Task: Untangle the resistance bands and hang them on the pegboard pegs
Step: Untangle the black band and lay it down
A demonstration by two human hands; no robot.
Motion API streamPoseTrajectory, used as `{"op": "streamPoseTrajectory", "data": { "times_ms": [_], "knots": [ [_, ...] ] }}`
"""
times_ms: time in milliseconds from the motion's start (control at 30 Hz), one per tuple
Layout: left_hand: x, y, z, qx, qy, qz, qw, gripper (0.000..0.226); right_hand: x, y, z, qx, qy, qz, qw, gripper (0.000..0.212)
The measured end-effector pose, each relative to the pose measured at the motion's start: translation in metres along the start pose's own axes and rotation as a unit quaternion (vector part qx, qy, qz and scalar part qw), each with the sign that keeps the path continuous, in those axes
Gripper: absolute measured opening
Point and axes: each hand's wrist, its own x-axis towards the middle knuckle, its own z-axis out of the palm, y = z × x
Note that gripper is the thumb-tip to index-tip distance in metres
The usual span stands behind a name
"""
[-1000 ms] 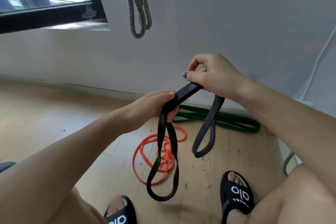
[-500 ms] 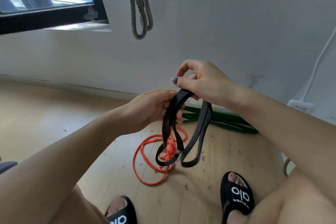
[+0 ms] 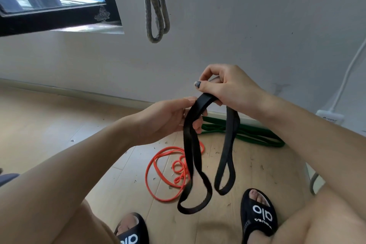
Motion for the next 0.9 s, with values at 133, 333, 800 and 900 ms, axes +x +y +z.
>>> {"op": "streamPoseTrajectory", "data": {
  "times_ms": [133,333,800,900],
  "knots": [
    [-0.0026,0.002,0.0027,0.061,0.035,0.045,0.997,0.028,-0.0001,0.0007,-0.0009,-0.007,0.001,-0.005,1.0,0.015],
    [-0.0004,0.0018,0.0007,0.15,0.069,0.007,0.986,0.033,-0.0026,0.0008,-0.0021,-0.02,-0.007,-0.005,1.0,0.015],
    [0.0013,-0.0013,-0.0002,0.073,0.053,0.024,0.996,0.032,0.0046,0.0029,-0.0043,0.016,0.068,-0.013,0.998,0.019],
    [0.0011,0.0004,-0.0026,0.07,0.08,0.028,0.994,0.03,0.0044,0.0057,-0.006,0.006,0.071,-0.01,0.997,0.019]
  ]
}}
